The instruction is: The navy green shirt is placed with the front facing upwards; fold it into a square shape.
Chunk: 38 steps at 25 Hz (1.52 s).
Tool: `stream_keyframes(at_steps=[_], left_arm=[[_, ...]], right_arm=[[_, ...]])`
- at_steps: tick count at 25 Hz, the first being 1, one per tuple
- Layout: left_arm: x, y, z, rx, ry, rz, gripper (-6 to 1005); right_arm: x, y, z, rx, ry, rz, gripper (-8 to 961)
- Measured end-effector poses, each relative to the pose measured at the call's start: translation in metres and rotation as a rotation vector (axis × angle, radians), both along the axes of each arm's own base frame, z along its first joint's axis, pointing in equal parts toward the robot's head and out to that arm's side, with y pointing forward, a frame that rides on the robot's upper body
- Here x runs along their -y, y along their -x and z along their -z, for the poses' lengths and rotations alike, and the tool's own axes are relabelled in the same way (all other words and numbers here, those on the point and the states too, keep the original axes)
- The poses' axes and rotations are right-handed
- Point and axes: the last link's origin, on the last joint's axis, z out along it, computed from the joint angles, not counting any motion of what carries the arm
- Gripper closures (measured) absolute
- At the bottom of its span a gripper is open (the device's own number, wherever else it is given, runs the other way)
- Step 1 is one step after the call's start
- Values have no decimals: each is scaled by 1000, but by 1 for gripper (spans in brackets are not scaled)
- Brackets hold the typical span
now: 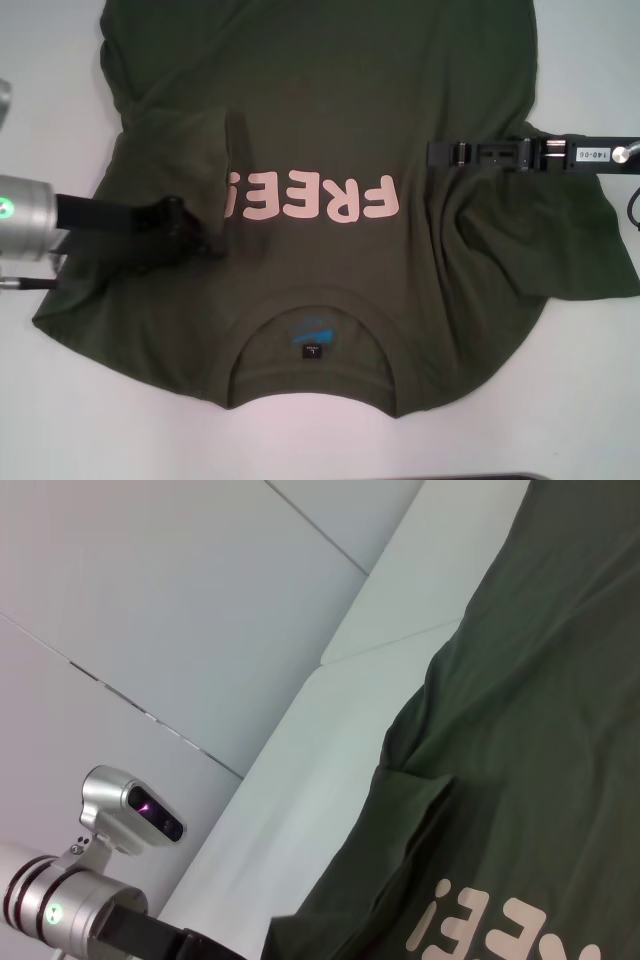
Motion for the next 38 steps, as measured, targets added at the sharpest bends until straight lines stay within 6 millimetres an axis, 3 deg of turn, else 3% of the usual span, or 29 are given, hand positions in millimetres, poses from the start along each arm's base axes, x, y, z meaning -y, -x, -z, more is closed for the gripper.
stream_keyframes(at_steps=[8,24,27,31,34,38], left_arm=[[-2,-18,17,16,24,22,975],[3,-27,11,68,62,116,948],[1,-23,-2,76,41,125,744],[-1,-18,-30,142,-71,241,589],[9,-14,-44,172,-141,419,486],[36,-6,-47,172,-173,722,358]], right_arm=[[1,-2,-2,6,-4,1,38],[0,-3,-3,11,-7,-1,39],[0,-4,-3,11,-7,3,39],[1,-5,-4,11,-9,8,39],[1,-6,-5,12,-13,12,38],[0,-7,-8,16,-20,10,38]])
